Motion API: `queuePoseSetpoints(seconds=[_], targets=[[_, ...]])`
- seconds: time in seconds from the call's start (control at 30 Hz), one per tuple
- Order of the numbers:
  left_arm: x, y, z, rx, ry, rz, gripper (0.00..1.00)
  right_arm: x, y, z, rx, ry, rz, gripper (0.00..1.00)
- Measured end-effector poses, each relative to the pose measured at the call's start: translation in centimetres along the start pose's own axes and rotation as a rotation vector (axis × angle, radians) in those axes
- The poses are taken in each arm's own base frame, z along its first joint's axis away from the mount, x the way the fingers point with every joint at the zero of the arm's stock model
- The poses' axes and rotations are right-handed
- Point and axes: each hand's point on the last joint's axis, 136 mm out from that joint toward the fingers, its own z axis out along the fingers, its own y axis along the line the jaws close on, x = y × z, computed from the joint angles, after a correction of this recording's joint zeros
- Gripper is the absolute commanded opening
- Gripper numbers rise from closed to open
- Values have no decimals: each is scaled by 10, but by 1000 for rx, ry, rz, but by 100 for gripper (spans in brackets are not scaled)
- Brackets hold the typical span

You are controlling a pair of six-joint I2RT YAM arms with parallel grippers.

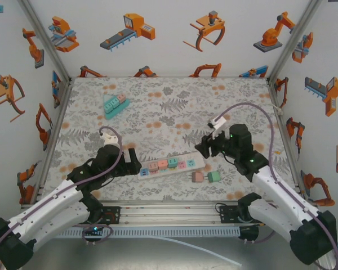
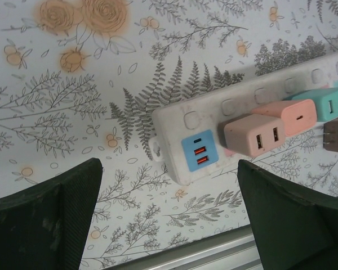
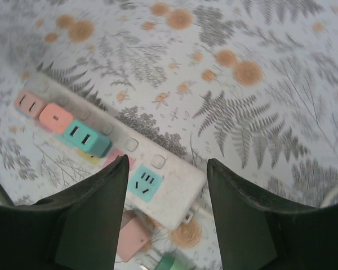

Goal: Pull the plug off the socket

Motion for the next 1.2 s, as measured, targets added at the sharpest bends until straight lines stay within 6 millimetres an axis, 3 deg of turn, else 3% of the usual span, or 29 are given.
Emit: queuePoseSetpoints(seconds=[0.2, 0.33, 0.57, 0.73, 0.9, 1.2], targets=[[11, 7, 5, -27, 31, -43, 95, 20, 66, 27, -330, 22, -456, 60], [21, 10, 14, -52, 79, -46, 93, 32, 94, 44, -495, 50, -602, 59], [33, 11, 29, -82, 139, -42, 91, 51, 111, 75, -618, 122, -692, 58], [37, 13, 35, -97, 155, -56, 89, 72, 117, 91, -655, 191, -705, 50], [43, 13, 43, -105, 177, -55, 87, 85, 120, 97, -683, 230, -701, 42], [48, 16, 51, -131, 193, -58, 84, 87, 120, 96, -689, 251, -695, 39]])
